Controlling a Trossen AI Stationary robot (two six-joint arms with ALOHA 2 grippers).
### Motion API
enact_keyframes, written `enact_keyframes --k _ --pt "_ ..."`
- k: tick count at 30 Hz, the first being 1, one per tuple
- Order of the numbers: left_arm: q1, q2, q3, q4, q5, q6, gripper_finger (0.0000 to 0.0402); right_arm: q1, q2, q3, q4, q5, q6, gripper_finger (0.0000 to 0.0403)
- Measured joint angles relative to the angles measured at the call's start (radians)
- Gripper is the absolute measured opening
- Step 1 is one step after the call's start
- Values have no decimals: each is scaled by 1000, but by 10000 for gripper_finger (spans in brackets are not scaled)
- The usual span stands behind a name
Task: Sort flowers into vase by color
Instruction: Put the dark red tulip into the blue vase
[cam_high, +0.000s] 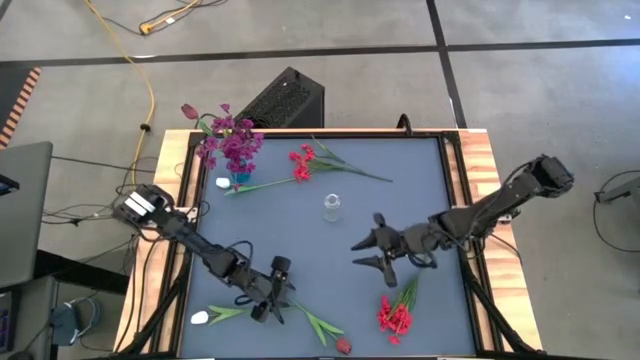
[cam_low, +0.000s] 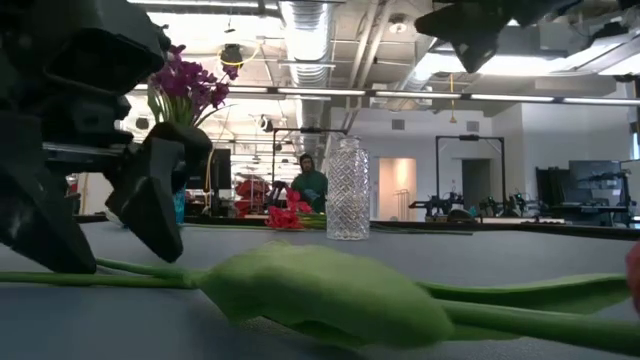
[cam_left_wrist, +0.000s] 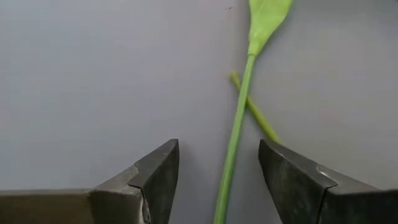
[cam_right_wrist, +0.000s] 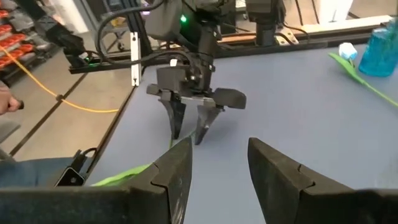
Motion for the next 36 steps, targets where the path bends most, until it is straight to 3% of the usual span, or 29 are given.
enact_keyframes --k 4,14,20,24,29,32,36 --pt "4 16 1 0 14 49 173 46 4 0 -40 58 51 182" --pt "42 13 1 -22 89 120 9 136 6 0 -108 155 125 182" --pt "79 -50 -3 -55 104 148 2 170 6 0 -112 156 125 182" --pt "90 -177 -3 -52 97 223 1 192 6 0 -124 159 100 182" --pt "90 -351 -2 -66 55 303 0 198 6 0 -173 239 75 182" --pt "92 -433 -2 -1 44 305 0 183 6 0 -153 288 48 182" --pt "103 -461 -2 183 10 278 0 139 22 0 14 285 -53 182"
